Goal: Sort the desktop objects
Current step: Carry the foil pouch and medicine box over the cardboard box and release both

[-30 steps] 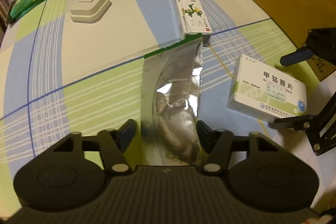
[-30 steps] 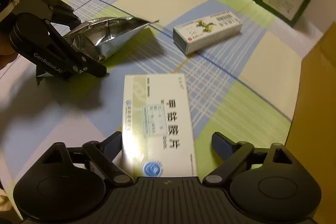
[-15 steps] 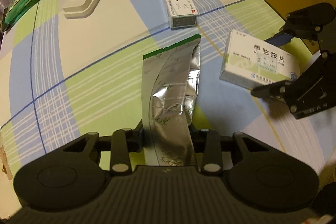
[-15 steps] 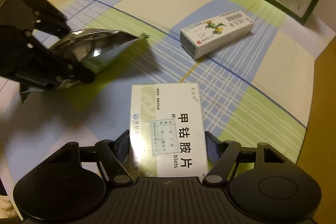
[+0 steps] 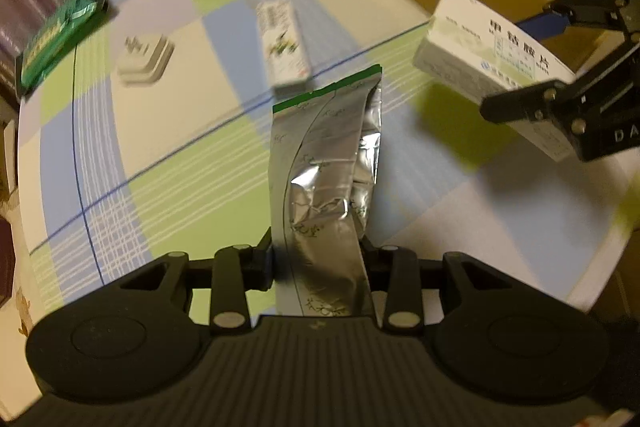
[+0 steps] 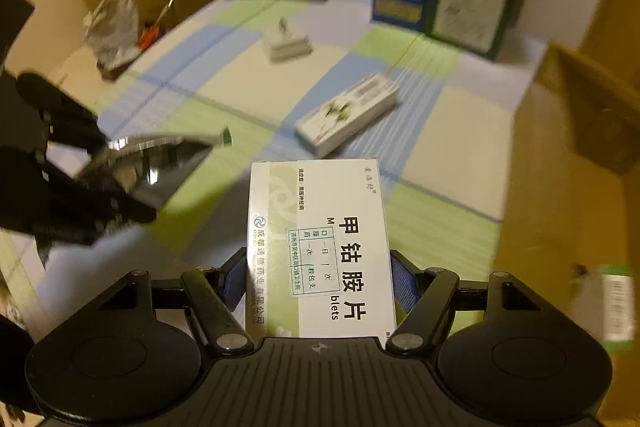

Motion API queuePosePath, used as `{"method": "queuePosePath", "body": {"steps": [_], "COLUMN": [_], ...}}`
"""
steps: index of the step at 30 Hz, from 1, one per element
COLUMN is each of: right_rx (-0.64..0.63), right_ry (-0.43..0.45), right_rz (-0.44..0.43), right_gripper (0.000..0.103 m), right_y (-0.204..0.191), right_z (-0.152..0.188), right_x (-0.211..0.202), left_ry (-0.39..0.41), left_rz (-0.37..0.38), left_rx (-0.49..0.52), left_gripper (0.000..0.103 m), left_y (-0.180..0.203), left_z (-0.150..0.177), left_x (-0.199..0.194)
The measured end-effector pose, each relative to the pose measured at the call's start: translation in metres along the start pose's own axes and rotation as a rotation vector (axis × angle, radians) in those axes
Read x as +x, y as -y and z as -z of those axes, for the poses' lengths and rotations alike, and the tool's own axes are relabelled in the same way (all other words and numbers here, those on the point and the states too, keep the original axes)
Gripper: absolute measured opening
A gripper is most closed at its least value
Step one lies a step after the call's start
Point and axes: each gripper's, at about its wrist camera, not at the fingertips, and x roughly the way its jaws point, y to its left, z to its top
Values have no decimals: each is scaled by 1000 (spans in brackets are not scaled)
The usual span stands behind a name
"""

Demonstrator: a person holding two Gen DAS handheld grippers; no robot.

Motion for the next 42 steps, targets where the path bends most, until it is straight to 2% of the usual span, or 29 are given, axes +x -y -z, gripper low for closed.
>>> {"method": "queuePosePath", "body": {"steps": [8, 16, 24, 32, 36, 39, 42], "right_rx": [45, 149, 220, 267, 292, 305, 310], "right_ry": [87, 105, 99, 98, 103, 103, 95], "right_rz": [102, 207, 258, 274, 276, 280, 281], "right_gripper": [68, 68, 68, 68, 68, 68, 68], "right_y": [39, 114, 173, 208, 218, 225, 229], "right_z": [-9, 8, 22, 30, 31, 32, 33], "right_x": [-91, -140, -153, -143, -137, -133, -128], "left_ry": [82, 125, 132, 144, 160, 162, 174], "left_rz": [21, 74, 126, 196, 240, 242, 238], "left_rx": [60, 104, 61, -53, -134, -165, -208], "left_gripper": [32, 32, 32, 32, 32, 32, 40], "left_y": [53, 117, 152, 163, 160, 160, 155], "left_z": [-53, -116, -174, -217, -233, -239, -238], "left_x": [-44, -48, -22, -1, 7, 14, 21]}}
